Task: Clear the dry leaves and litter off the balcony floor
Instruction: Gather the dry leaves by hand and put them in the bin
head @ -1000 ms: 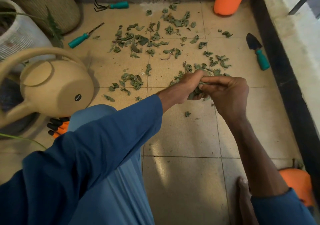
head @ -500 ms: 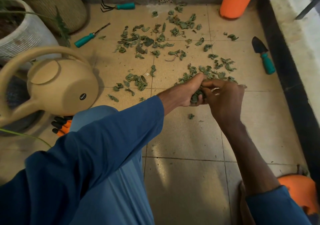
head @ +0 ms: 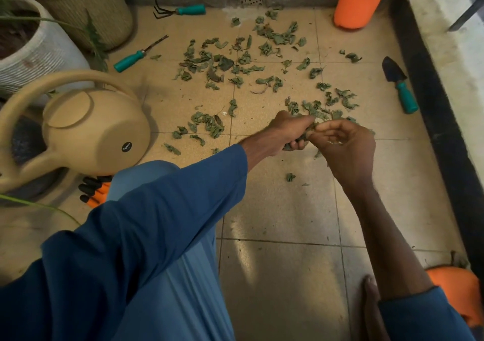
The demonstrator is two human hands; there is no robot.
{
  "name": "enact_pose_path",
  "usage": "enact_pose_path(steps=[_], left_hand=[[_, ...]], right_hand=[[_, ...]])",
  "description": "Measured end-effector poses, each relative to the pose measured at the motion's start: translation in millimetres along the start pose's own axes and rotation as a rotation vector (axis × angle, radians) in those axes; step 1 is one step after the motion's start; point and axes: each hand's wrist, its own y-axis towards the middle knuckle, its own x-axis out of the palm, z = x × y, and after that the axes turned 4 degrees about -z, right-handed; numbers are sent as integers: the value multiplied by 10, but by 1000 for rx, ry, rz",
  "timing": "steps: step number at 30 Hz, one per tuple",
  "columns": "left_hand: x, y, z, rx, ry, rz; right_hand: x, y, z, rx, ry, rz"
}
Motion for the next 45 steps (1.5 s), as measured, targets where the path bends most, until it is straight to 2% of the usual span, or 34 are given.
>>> enact_pose_path(steps=[2, 3, 4, 6, 9, 10, 12, 15, 17, 19, 22, 28, 30, 32, 37, 41, 45], left_hand=[[-38, 17, -8, 19, 70, 39], [-58, 23, -15, 22, 93, 52], [-71, 25, -23, 25, 108, 61], [-92, 19, -44, 27, 137, 77], [-127, 31, -76, 31, 163, 86], [-136, 30, -85, 31, 166, 82], [-149, 22, -94, 29, 171, 74], [-153, 15, -94, 24, 150, 55], [-160, 7, -88, 17, 137, 42], [-171, 0, -83, 13, 127, 35], [-198, -1, -87, 13, 126, 37], [-230, 55, -150, 0, 98, 119], [-232, 62, -163, -6, 90, 137], [-224, 56, -143, -11, 50, 137], [-218, 36, -64, -35, -83, 195], [-282, 69, -61, -29, -109, 271], [-352, 53, 9, -20, -156, 288]], right_hand=[[-9, 5, 84, 180, 334, -46], [-1, 1, 151, 261, 431, -59], [27, -3, 243, 320, 431, -68], [132, -8, 476, 362, 218, -103], [384, -44, 800, 187, -352, -256], [489, -68, 903, 124, -476, -325], [699, -133, 1043, 64, -617, -422], [917, -214, 1182, -53, -810, -462], [963, -213, 1216, -80, -854, -485], [951, -182, 1236, -48, -812, -480], [784, -99, 1107, 92, -575, -407], [278, 140, 563, 295, 143, -8], [223, 252, 404, 285, 261, 71], [242, 343, 245, 236, 260, 81], [468, 362, 16, 81, -50, 74], [538, 383, -108, 18, -91, 33], [546, 495, -213, 28, -154, -17]])
